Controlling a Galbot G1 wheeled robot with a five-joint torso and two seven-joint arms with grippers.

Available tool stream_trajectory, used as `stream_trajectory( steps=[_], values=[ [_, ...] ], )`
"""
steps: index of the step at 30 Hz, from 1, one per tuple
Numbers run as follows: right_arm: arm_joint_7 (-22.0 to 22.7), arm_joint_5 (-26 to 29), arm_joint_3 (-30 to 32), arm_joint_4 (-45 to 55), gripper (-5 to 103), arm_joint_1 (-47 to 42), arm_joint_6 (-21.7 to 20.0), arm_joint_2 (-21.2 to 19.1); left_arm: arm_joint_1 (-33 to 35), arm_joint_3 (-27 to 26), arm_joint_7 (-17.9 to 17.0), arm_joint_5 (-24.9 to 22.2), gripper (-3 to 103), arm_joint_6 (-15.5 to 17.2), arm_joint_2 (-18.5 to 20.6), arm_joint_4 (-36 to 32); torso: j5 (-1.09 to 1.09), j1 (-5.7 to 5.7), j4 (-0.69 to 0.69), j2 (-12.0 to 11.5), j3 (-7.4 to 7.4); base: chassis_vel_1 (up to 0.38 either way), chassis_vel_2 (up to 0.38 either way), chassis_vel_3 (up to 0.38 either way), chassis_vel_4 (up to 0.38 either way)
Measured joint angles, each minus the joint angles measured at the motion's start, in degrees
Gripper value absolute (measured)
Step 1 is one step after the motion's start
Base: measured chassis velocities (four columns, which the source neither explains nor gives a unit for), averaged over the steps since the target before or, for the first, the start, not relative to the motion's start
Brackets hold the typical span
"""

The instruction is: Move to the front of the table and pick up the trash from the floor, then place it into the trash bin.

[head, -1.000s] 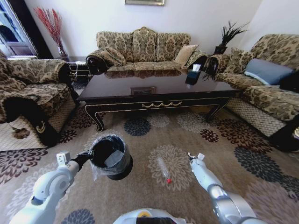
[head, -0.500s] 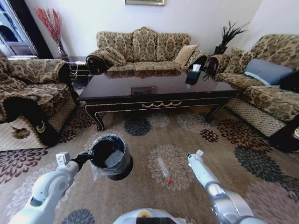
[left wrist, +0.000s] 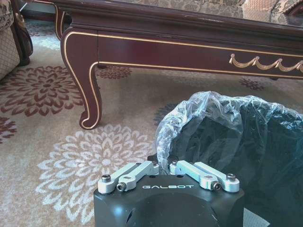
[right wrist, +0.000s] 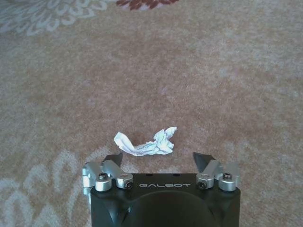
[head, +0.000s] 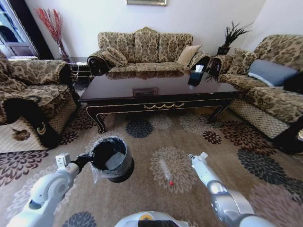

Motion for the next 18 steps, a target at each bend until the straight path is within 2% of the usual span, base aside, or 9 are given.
stream_trajectory(
  steps=[3, 8, 10, 11, 13, 14, 16, 17, 18],
  values=[
    [-1.09, -0.91, 0.48, -0.88, 69, 0.41, 0.34, 0.3, 0.01, 0.0, -0.01, 0.0, 4, 0.01, 0.06, 0.01, -0.01, 0.0, 0.0, 0.0, 0.0, 0.0, 0.0, 0.0, 0.0],
    [-2.19, -1.82, 0.71, -1.52, 58, 0.75, 0.94, 0.58, 0.01, -0.01, -0.01, 0.0, 4, 0.01, 0.17, 0.12, 0.0, 0.0, 0.0, 0.0, 0.0, 0.0, 0.0, 0.0, 0.0],
    [-2.63, -2.31, 0.85, -1.99, 47, 1.02, 1.14, 0.75, -0.01, -0.01, -0.01, 0.0, 4, 0.01, 0.21, 0.28, -0.01, 0.0, 0.0, 0.0, 0.0, 0.0, 0.0, 0.0, 0.0],
    [-2.85, -2.61, 0.95, -2.25, 47, 1.2, 1.22, 0.83, -0.04, 0.0, -0.01, 0.0, 4, 0.01, 0.21, 0.37, -0.01, 0.0, 0.0, 0.0, 0.0, 0.0, 0.0, 0.0, 0.0],
    [-3.15, -3.3, 1.26, -2.81, 36, 1.55, 1.26, 0.89, -0.14, 0.1, -0.01, 0.0, 4, 0.01, 0.21, 0.43, -0.01, 0.0, 0.01, 0.0, 0.0, 0.0, 0.0, 0.0, 0.0],
    [-3.15, -3.3, 1.26, -2.81, 36, 1.55, 1.26, 0.89, -0.14, 0.1, -0.01, 0.0, 4, 0.01, 0.21, 0.43, -0.01, 0.0, 0.01, 0.0, 0.0, 0.0, 0.0, 0.0, 0.0],
    [-3.33, -4.35, 1.59, -3.38, 25, 1.73, 1.26, 0.86, -0.26, 0.22, 0.0, -0.01, 4, 0.01, 0.21, 0.49, 0.0, 0.0, 0.0, 0.0, 0.0, 0.0, 0.0, 0.0, 0.0],
    [-3.33, -4.35, 1.59, -3.38, 25, 1.73, 1.26, 0.86, -0.26, 0.22, 0.0, -0.01, 4, 0.01, 0.21, 0.49, 0.0, 0.0, 0.0, 0.0, 0.0, 0.0, 0.0, 0.0, 0.0],
    [-3.44, -4.77, 1.73, -3.59, 20, 1.75, 1.26, 0.76, -0.32, 0.24, 0.01, -0.01, 4, 0.01, 0.23, 0.52, 0.0, 0.0, 0.0, 0.0, 0.0, 0.0, 0.0, 0.0, 0.0]
  ],
)
